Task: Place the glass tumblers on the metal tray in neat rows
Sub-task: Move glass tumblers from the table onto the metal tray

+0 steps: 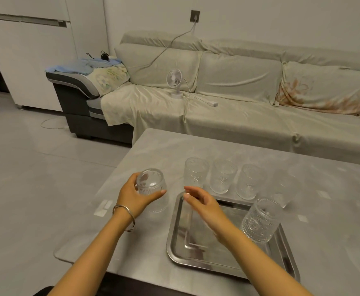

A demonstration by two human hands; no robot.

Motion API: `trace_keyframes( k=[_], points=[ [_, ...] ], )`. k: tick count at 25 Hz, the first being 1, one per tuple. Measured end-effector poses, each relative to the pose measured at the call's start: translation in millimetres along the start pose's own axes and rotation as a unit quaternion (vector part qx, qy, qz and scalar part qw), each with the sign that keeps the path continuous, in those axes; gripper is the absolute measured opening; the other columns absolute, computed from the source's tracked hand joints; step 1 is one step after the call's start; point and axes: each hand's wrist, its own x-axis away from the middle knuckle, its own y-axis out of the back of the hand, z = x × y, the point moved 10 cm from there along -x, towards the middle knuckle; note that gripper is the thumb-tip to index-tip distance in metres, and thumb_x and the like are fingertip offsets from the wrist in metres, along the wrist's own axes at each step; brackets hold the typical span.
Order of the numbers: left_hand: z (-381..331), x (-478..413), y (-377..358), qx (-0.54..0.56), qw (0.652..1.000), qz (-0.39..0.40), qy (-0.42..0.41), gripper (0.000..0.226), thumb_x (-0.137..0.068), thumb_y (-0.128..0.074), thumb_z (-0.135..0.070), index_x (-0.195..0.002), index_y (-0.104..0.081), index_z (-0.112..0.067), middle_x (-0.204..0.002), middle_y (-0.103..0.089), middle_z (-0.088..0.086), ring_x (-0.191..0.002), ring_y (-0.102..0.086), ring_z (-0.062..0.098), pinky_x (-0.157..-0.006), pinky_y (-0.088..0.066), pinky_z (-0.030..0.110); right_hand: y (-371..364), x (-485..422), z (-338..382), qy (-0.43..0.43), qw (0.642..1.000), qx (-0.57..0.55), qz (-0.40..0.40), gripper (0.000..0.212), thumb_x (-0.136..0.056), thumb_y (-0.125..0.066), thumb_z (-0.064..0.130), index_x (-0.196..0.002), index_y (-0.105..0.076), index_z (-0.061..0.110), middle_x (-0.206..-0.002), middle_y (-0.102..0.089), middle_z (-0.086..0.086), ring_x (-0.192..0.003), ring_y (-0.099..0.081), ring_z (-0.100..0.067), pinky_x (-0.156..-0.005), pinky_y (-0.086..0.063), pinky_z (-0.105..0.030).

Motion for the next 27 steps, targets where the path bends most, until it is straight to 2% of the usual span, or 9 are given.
trace_keyframes(
  k=[1, 5, 7, 9, 12, 14, 16, 21, 27],
  points=[
    [-15.3, 0.0, -3.8, 0.011, 1.0, 0.01, -0.021, 0.072, -0.048, -0.083, -0.044, -0.11, -0.05, -0.028, -0.108, -0.058, -0.005, -0.098, -0.055, 0.014, -0.073, -0.043, 0.014, 13.4, 3.6, 12.2, 0.032, 0.999, 0.017, -0.012, 0.028, -0.086, -0.062, 0.032, -0.113, -0.058, 0.036, -0.12, -0.06, 0.012, -0.112, -0.055, 0.0, -0.085, -0.047, -0.012],
    [-70.4, 9.7, -40.7, 0.042, 0.993, 0.073, -0.078, 0.078, -0.044, -0.077, -0.055, -0.114, -0.05, -0.032, -0.11, -0.057, -0.015, -0.101, -0.055, 0.001, -0.079, -0.048, 0.017, 83.7, 25.2, 50.7, 0.139, 0.974, 0.158, -0.084, 0.033, -0.082, -0.067, 0.032, -0.113, -0.057, 0.039, -0.121, -0.057, 0.018, -0.114, -0.05, 0.008, -0.093, -0.036, -0.007],
    [-83.6, 18.2, -70.9, 0.054, 0.989, 0.106, -0.083, 0.073, -0.046, -0.079, -0.051, -0.111, -0.051, -0.035, -0.108, -0.058, -0.02, -0.1, -0.055, -0.003, -0.078, -0.051, 0.016, 123.4, 35.4, 45.4, 0.136, 0.959, 0.216, -0.119, 0.039, -0.08, -0.069, 0.034, -0.117, -0.056, 0.037, -0.125, -0.053, 0.017, -0.115, -0.047, 0.008, -0.093, -0.031, -0.006],
    [-86.5, 27.1, -103.6, 0.057, 0.986, 0.135, -0.079, 0.069, -0.048, -0.083, -0.044, -0.108, -0.051, -0.037, -0.107, -0.059, -0.019, -0.1, -0.056, -0.003, -0.083, -0.051, 0.019, 157.7, 44.9, 24.6, 0.099, 0.954, 0.247, -0.141, 0.048, -0.078, -0.071, 0.035, -0.122, -0.053, 0.034, -0.129, -0.049, 0.012, -0.119, -0.046, -0.002, -0.097, -0.032, -0.016],
    [-82.0, 42.1, -147.5, 0.035, 0.983, 0.163, -0.079, 0.067, -0.05, -0.086, -0.039, -0.107, -0.052, -0.041, -0.104, -0.062, -0.021, -0.097, -0.059, -0.004, -0.08, -0.048, 0.012, 189.1, 57.5, -13.1, 0.04, 0.958, 0.244, -0.143, 0.061, -0.073, -0.075, 0.036, -0.127, -0.047, 0.035, -0.133, -0.044, 0.01, -0.121, -0.043, -0.007, -0.098, -0.032, -0.023],
    [-75.3, 48.6, -166.7, 0.035, 0.981, 0.173, -0.076, 0.062, -0.05, -0.087, -0.037, -0.1, -0.052, -0.046, -0.096, -0.061, -0.025, -0.091, -0.056, -0.017, -0.068, -0.042, -0.001, 194.9, 59.9, -30.3, 0.022, 0.962, 0.237, -0.136, 0.066, -0.072, -0.076, 0.037, -0.129, -0.043, 0.038, -0.132, -0.041, 0.015, -0.12, -0.04, -0.004, -0.096, -0.031, -0.021],
    [-67.1, 51.3, -179.3, 0.034, 0.981, 0.181, -0.063, 0.061, -0.05, -0.087, -0.035, -0.096, -0.05, -0.049, -0.098, -0.058, -0.027, -0.089, -0.05, -0.025, -0.066, -0.039, -0.004, 194.2, 59.1, -40.5, 0.02, 0.965, 0.227, -0.133, 0.069, -0.072, -0.077, 0.036, -0.131, -0.041, 0.038, -0.131, -0.04, 0.017, -0.119, -0.039, -0.002, -0.095, -0.032, -0.019],
    [-53.5, 49.4, -195.6, 0.034, 0.984, 0.17, -0.041, 0.062, -0.048, -0.087, -0.037, -0.097, -0.05, -0.047, -0.103, -0.059, -0.023, -0.094, -0.052, -0.013, -0.066, -0.04, -0.002, 195.7, 56.5, -48.8, 0.039, 0.963, 0.213, -0.161, 0.068, -0.075, -0.075, 0.035, -0.133, -0.04, 0.036, -0.132, -0.039, 0.018, -0.118, -0.039, -0.002, -0.092, -0.032, -0.016],
    [-47.4, 51.7, -208.9, 0.015, 0.983, 0.175, -0.044, 0.066, -0.049, -0.087, -0.036, -0.106, -0.053, -0.039, -0.102, -0.059, -0.023, -0.092, -0.052, -0.013, -0.067, -0.039, -0.003, 198.0, 53.8, -50.8, 0.046, 0.965, 0.194, -0.171, 0.067, -0.074, -0.076, 0.034, -0.132, -0.041, 0.036, -0.132, -0.041, 0.015, -0.117, -0.043, -0.005, -0.092, -0.035, -0.018]
  ],
)
